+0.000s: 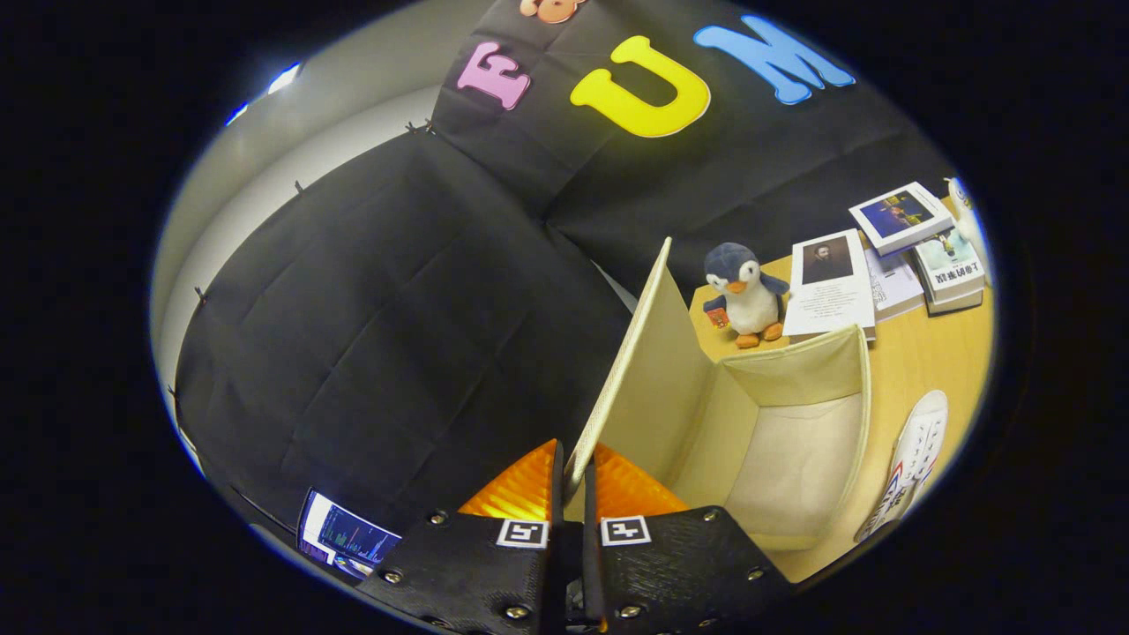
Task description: Open the storage box then place both shoes into the box .Put the left shoe in first, then the right shoe, with the right side of both shoes facing outward in a uniform manner.
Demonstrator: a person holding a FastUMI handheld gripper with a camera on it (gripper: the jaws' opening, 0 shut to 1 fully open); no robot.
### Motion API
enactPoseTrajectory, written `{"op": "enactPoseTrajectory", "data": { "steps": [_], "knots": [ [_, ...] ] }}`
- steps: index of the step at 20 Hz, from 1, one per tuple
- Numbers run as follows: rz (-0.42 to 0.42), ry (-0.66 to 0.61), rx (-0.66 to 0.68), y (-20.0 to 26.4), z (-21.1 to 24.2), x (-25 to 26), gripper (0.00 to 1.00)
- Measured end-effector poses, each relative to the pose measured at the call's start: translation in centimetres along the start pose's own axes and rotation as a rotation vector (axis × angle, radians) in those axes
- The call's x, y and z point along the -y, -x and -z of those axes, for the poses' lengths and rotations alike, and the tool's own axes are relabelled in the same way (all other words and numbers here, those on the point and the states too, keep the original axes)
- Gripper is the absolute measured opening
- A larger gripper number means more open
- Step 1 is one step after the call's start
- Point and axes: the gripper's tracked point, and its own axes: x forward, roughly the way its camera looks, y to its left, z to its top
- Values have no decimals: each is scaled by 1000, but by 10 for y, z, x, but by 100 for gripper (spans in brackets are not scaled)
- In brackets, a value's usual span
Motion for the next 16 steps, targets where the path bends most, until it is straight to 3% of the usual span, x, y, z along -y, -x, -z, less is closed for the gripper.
{"op": "enactPoseTrajectory", "data": {
  "steps": [5, 7, 8, 10, 11, 12, 13, 15, 16],
  "knots": [
    [-23, 72, -50, -48, 11, -28, 7],
    [-32, 120, -62, -62, 13, -35, 18],
    [-39, 145, -65, -66, 16, -39, 18],
    [-42, 199, -47, -77, 12, -42, 38],
    [-30, 233, -38, -77, 10, -41, 60],
    [-12, 268, -27, -79, 8, -38, 67],
    [6, 298, -18, -77, 6, -34, 83],
    [39, 330, 5, -71, 1, -27, 97],
    [60, 341, 18, -65, -3, -20, 97]
  ]
}}
